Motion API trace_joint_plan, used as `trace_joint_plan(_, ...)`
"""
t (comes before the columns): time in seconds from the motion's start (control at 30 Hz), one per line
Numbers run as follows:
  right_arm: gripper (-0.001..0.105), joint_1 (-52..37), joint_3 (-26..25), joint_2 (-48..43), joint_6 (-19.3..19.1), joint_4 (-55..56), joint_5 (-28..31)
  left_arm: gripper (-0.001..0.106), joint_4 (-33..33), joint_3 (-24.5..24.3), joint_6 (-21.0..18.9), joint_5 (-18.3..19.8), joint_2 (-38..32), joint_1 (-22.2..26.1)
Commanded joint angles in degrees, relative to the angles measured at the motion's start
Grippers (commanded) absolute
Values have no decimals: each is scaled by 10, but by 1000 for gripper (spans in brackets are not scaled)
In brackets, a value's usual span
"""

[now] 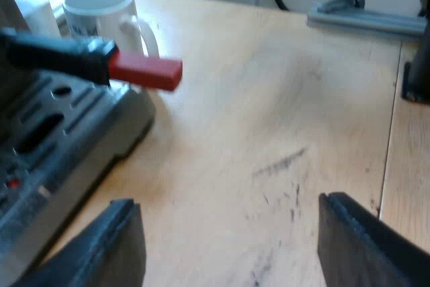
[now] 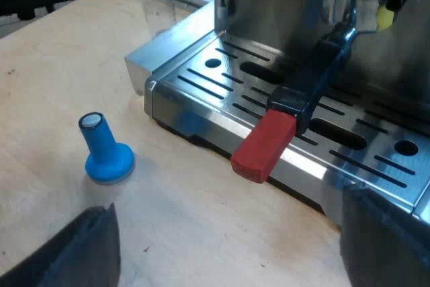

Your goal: Grind coffee beans and then tamp

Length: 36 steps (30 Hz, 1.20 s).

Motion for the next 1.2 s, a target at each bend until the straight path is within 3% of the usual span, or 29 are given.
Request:
trace_joint_plan(0.03, 69, 12, 11, 13, 0, -45, 17, 58, -26, 2, 3, 7, 2, -3)
trace_joint_plan(0.4, 69, 18, 36, 116, 0, -177, 17, 58, -60, 2, 3, 7, 2, -3)
trace_joint_plan(0.57, 68, 18, 36, 165, 73, -217, 22, 58, -60, 2, 3, 7, 2, -3)
trace_joint_plan(0.63, 60, 18, 36, 185, 115, -218, 22, 58, -60, 2, 3, 7, 2, -3)
trace_joint_plan(0.8, 35, 18, 36, 213, 154, -222, 22, 58, -60, 2, 2, 7, 2, -3)
trace_joint_plan(1.2, 34, 17, 36, 219, 153, -218, 114, 58, -60, 2, -10, 7, 2, -3)
